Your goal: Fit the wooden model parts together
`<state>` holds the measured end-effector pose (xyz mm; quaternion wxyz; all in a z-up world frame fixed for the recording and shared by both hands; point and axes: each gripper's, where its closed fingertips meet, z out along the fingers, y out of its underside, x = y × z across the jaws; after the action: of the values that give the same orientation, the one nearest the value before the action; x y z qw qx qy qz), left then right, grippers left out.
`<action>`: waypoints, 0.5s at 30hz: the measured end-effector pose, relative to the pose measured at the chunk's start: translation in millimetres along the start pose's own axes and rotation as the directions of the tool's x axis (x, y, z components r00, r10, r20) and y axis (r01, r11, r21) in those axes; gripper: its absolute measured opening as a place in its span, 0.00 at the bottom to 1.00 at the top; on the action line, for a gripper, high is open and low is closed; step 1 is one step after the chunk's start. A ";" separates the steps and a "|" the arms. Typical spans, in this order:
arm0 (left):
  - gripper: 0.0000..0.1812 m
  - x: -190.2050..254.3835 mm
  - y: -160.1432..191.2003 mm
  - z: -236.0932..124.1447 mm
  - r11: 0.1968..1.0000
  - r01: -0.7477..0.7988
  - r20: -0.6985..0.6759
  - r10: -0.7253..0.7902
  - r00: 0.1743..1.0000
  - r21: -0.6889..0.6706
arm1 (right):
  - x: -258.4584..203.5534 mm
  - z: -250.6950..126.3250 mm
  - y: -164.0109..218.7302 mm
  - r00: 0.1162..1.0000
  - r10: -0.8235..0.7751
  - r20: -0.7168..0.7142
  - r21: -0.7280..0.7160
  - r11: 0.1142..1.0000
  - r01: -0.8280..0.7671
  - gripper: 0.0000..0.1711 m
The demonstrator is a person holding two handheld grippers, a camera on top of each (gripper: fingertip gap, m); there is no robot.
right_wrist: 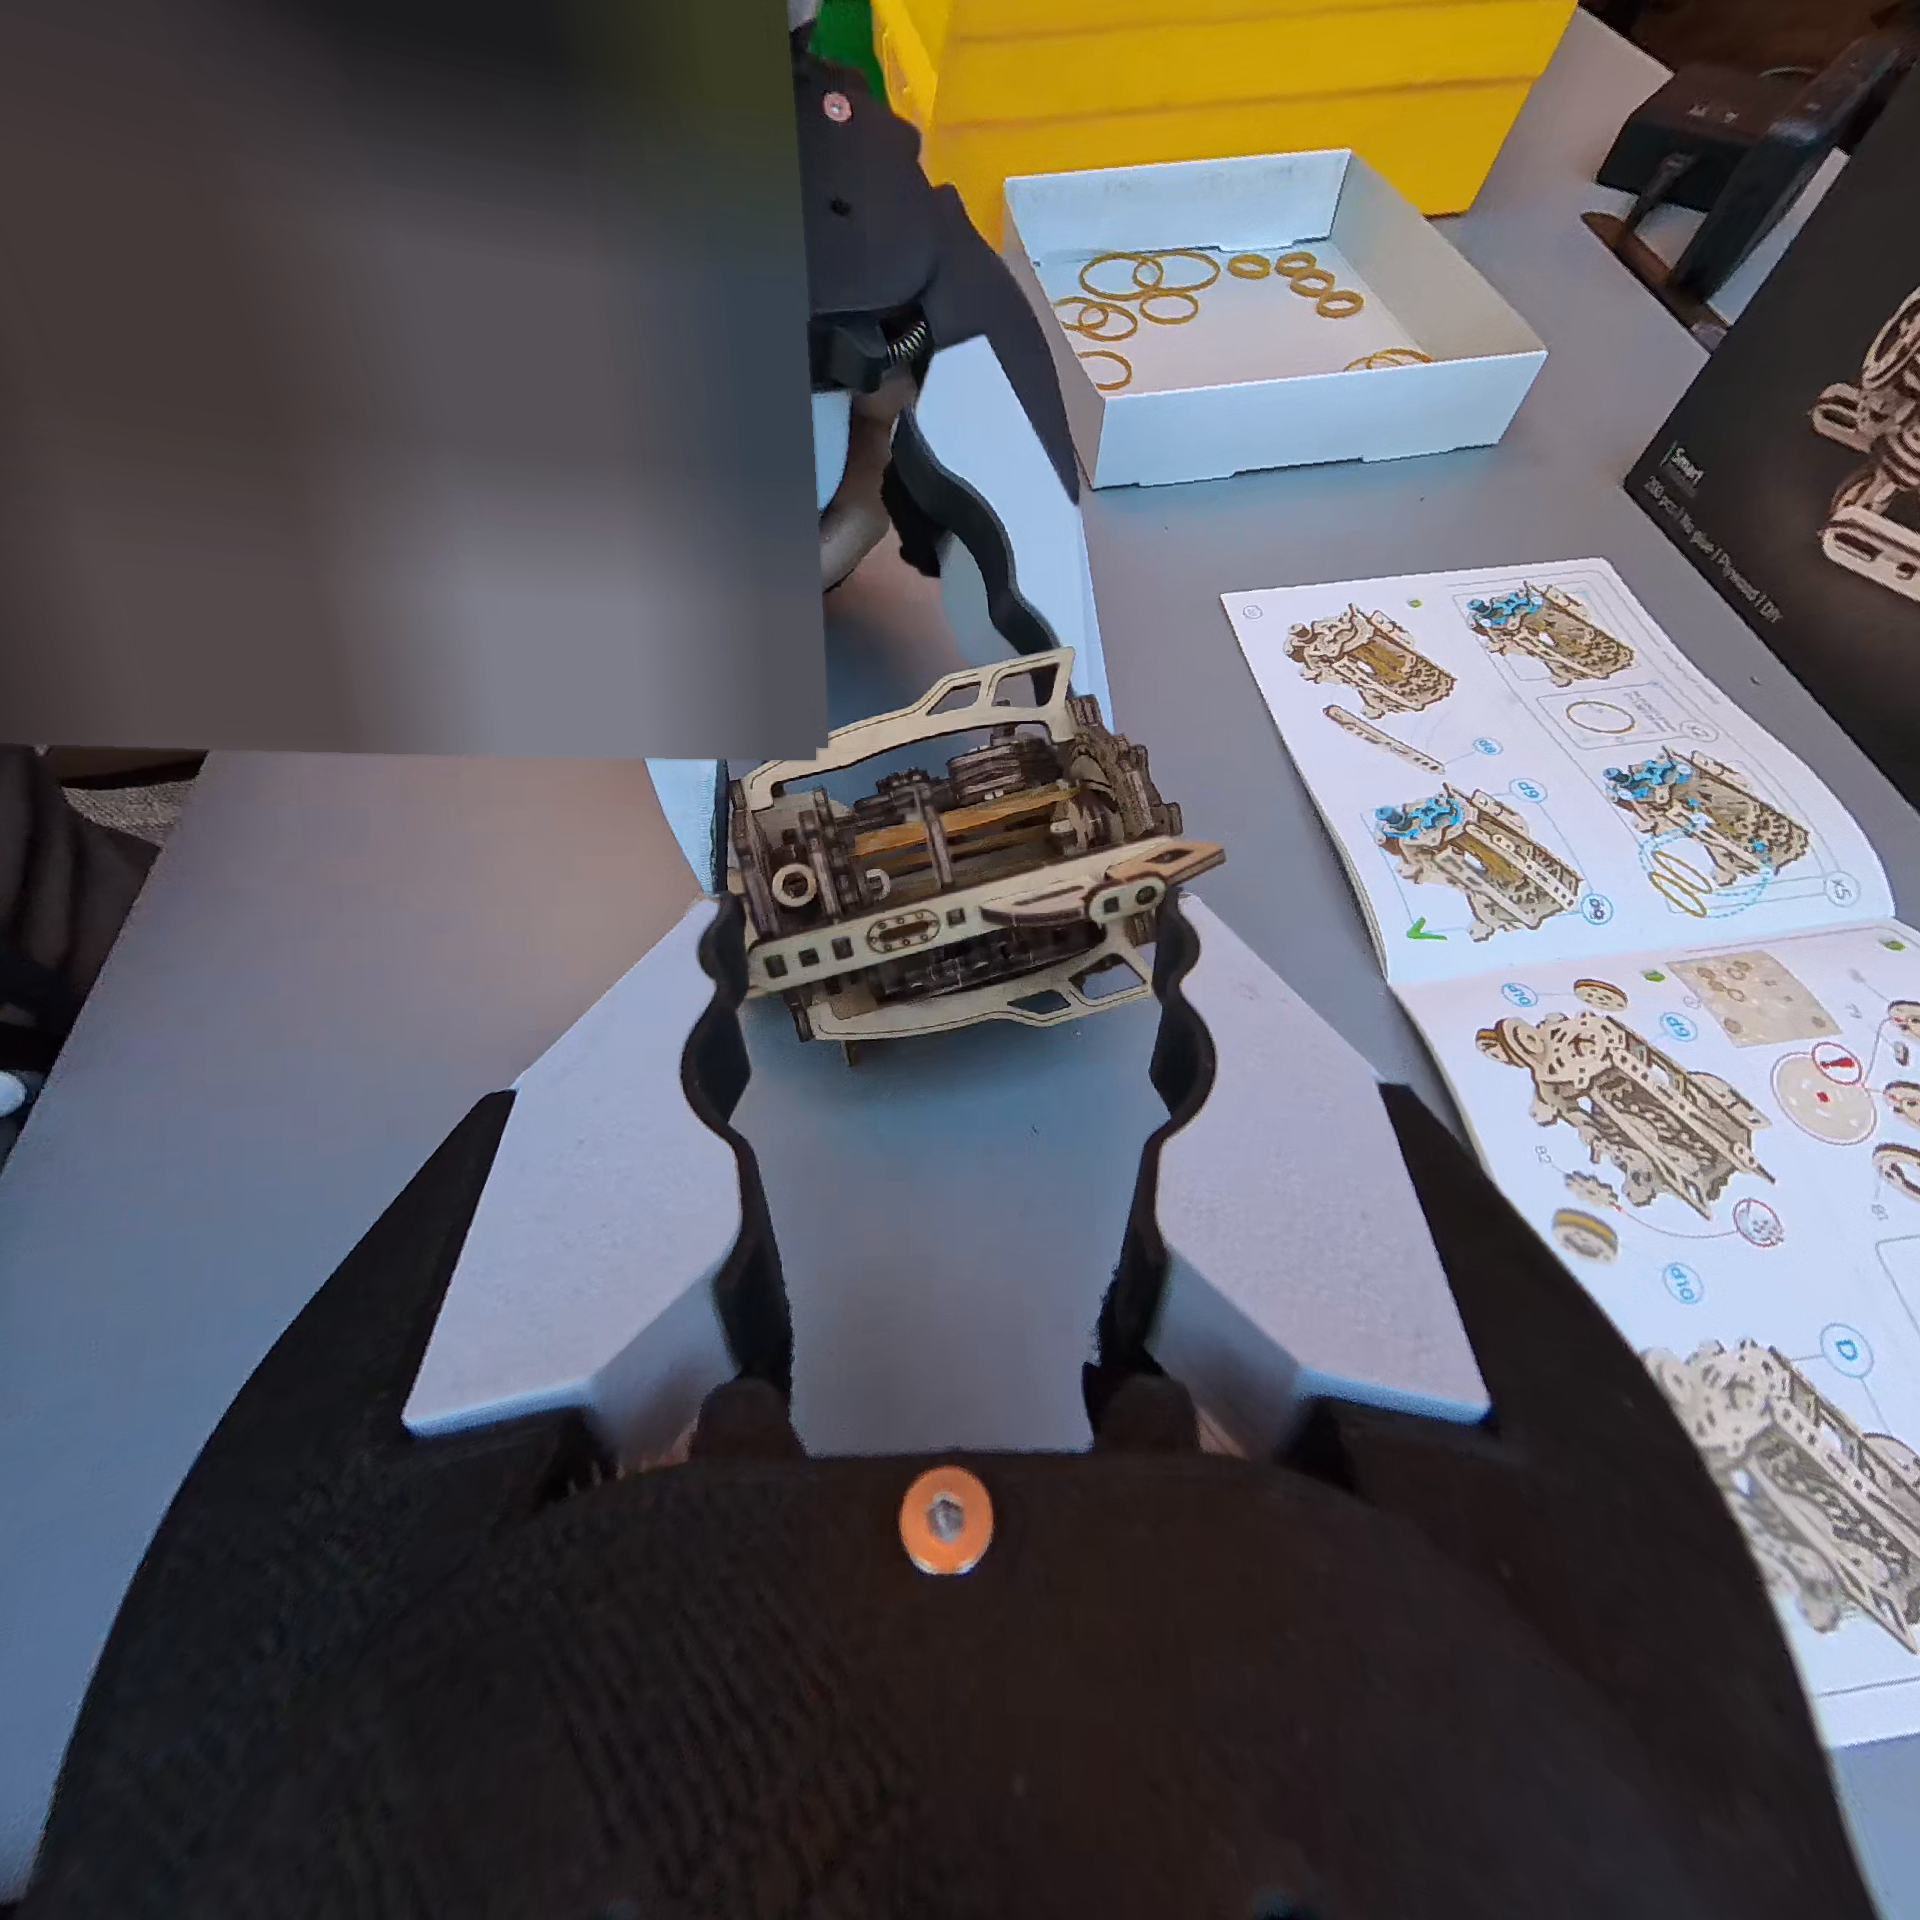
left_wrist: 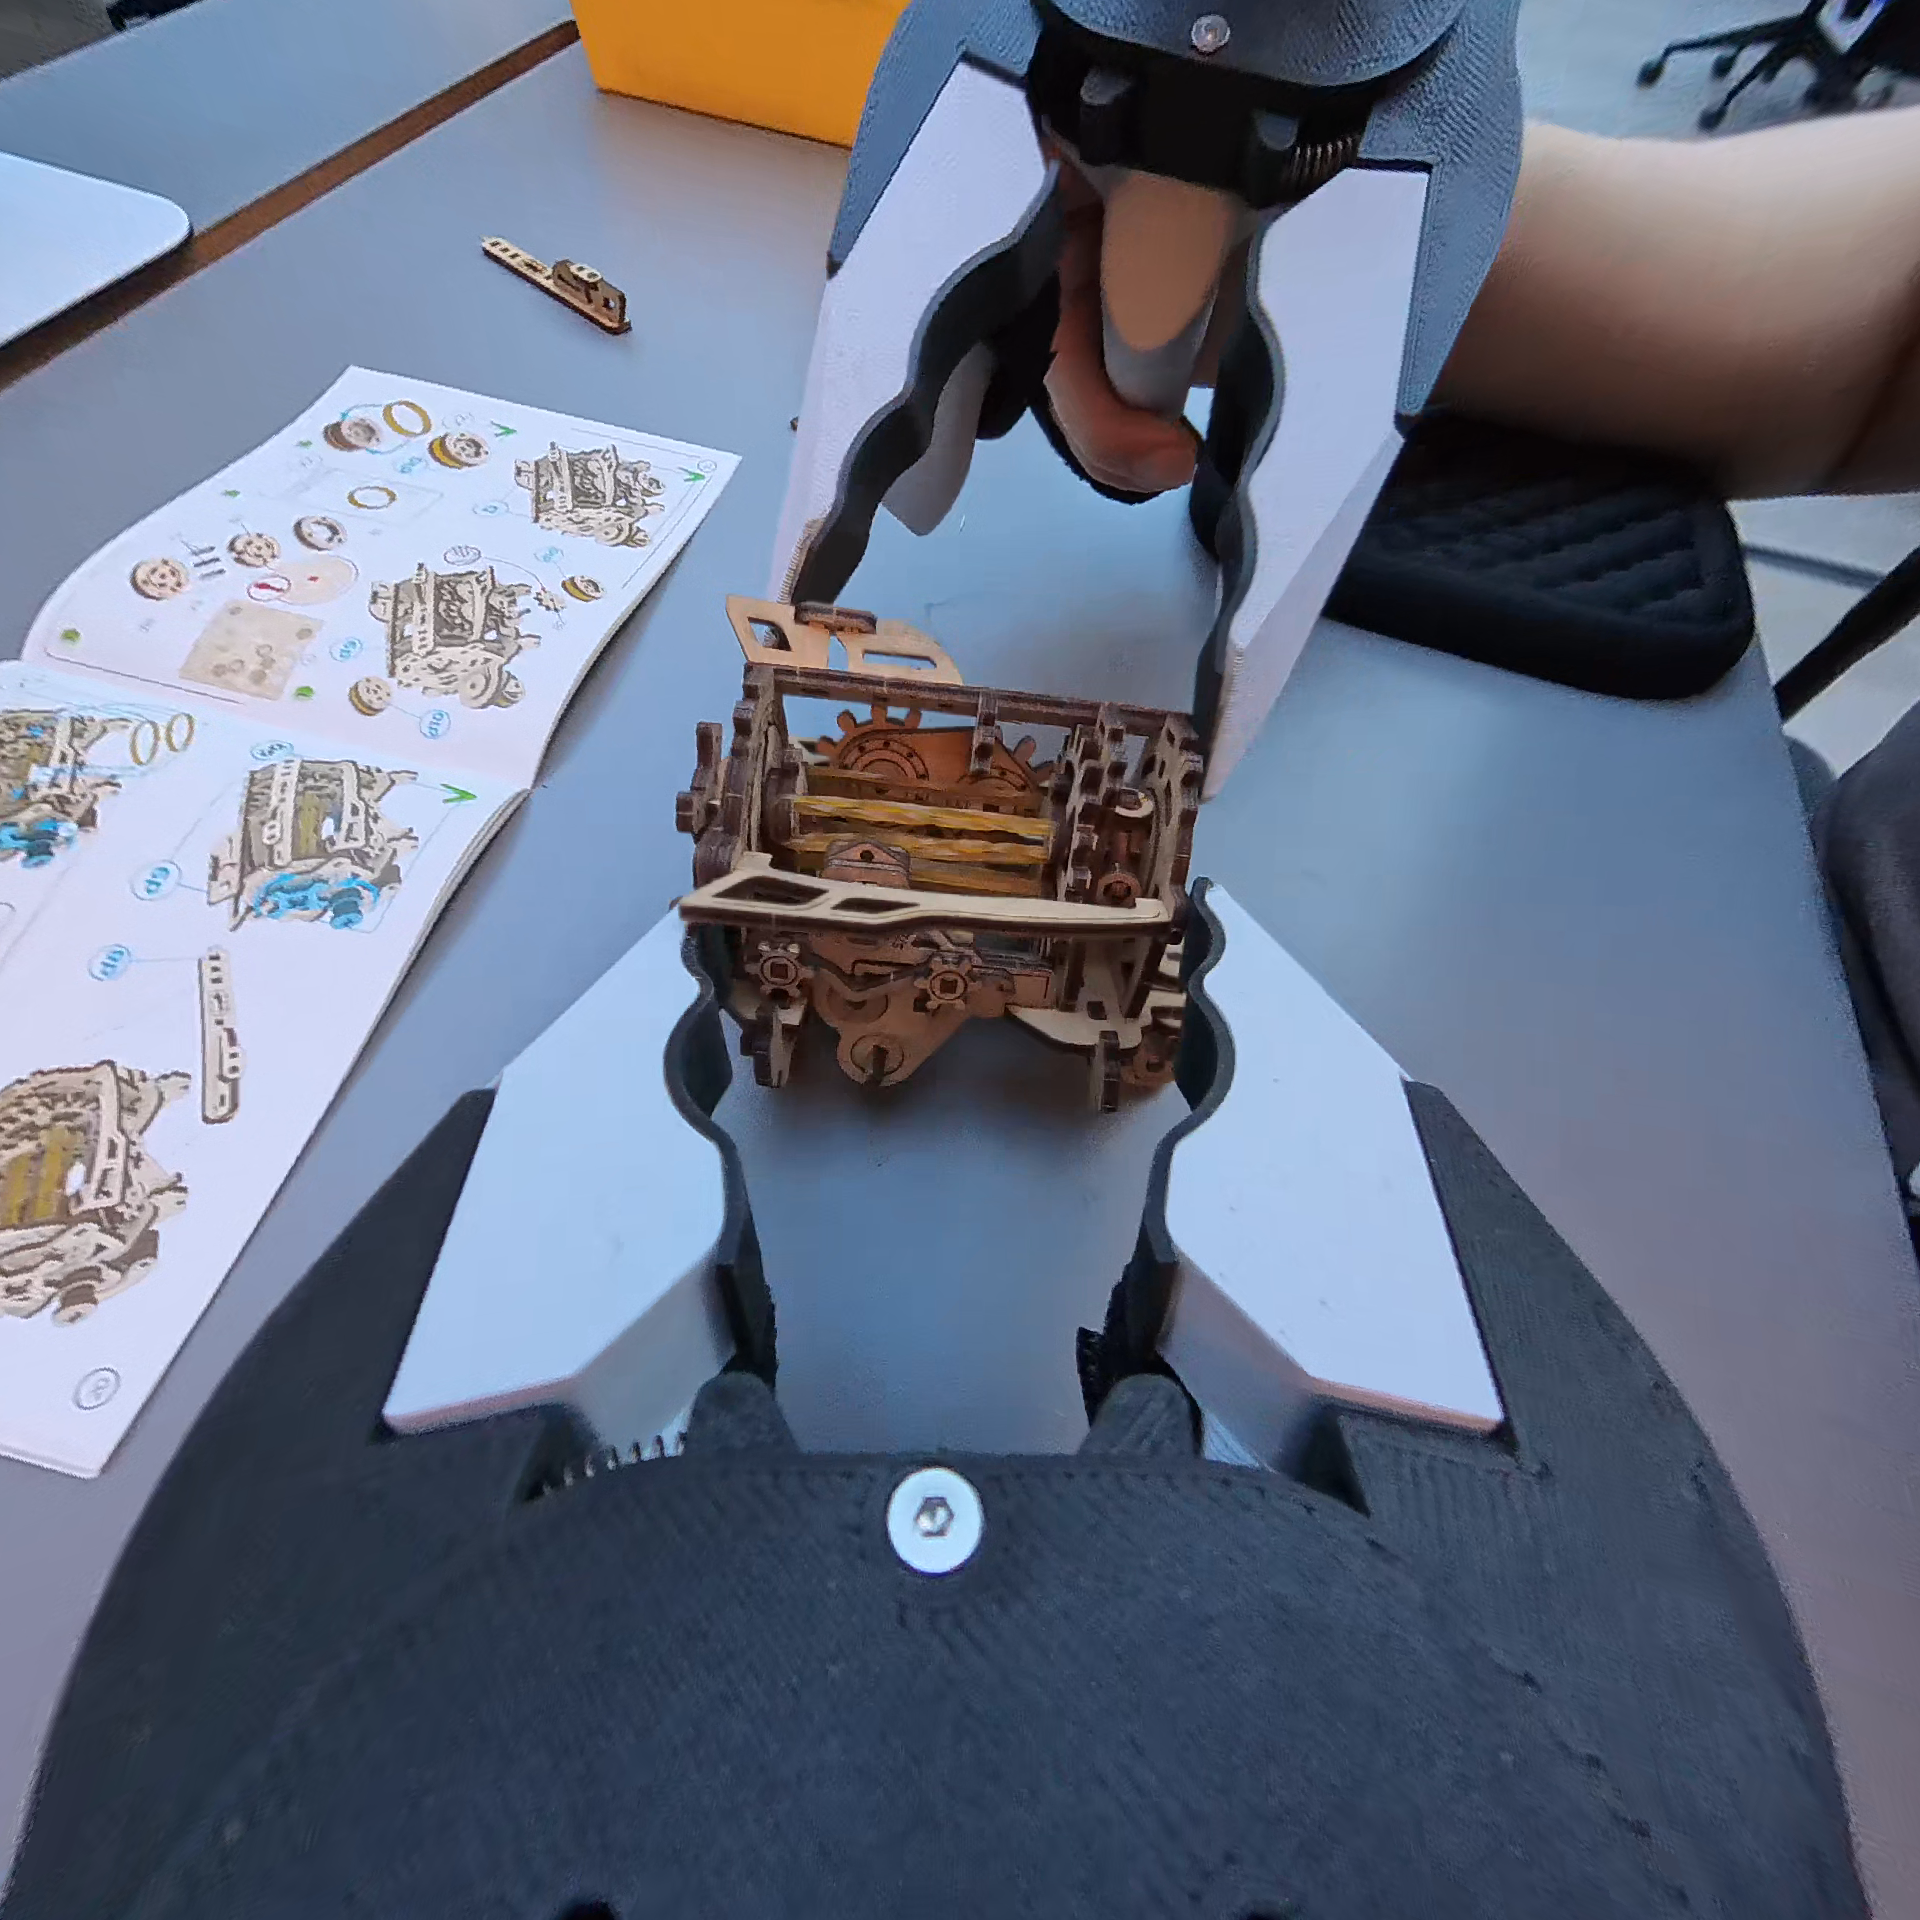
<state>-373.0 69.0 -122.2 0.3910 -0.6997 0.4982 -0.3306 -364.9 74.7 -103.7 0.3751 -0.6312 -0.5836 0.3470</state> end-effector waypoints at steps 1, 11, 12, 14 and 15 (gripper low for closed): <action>0.48 0.6 -1.6 0.6 1.000 -0.019 0.012 0.019 1.000 -0.003 | 0.0 -1.9 1.1 1.000 0.010 0.000 0.009 1.000 -0.010 0.45; 0.47 12.7 -11.3 2.1 0.968 -0.246 0.120 0.250 0.961 -0.049 | -12.3 -12.8 7.0 0.998 -0.062 -0.018 0.061 0.996 0.063 0.45; 0.47 13.4 -11.7 2.0 0.964 -0.260 0.128 0.265 0.956 -0.052 | -12.9 -13.3 7.2 0.997 -0.073 -0.024 0.065 0.995 0.074 0.45; 0.47 14.7 -12.4 1.3 0.955 -0.292 0.144 0.297 0.944 -0.053 | -14.4 -13.9 7.6 0.995 -0.091 -0.032 0.068 0.993 0.093 0.45; 0.47 15.3 -12.7 1.0 0.950 -0.307 0.153 0.312 0.938 -0.054 | -15.2 -14.2 7.5 0.995 -0.098 -0.035 0.071 0.992 0.101 0.45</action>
<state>-362.2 57.1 -110.5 0.4665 -0.6426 0.5738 -0.2005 -350.1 58.3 -103.5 0.4237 -0.5927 -0.5953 0.3387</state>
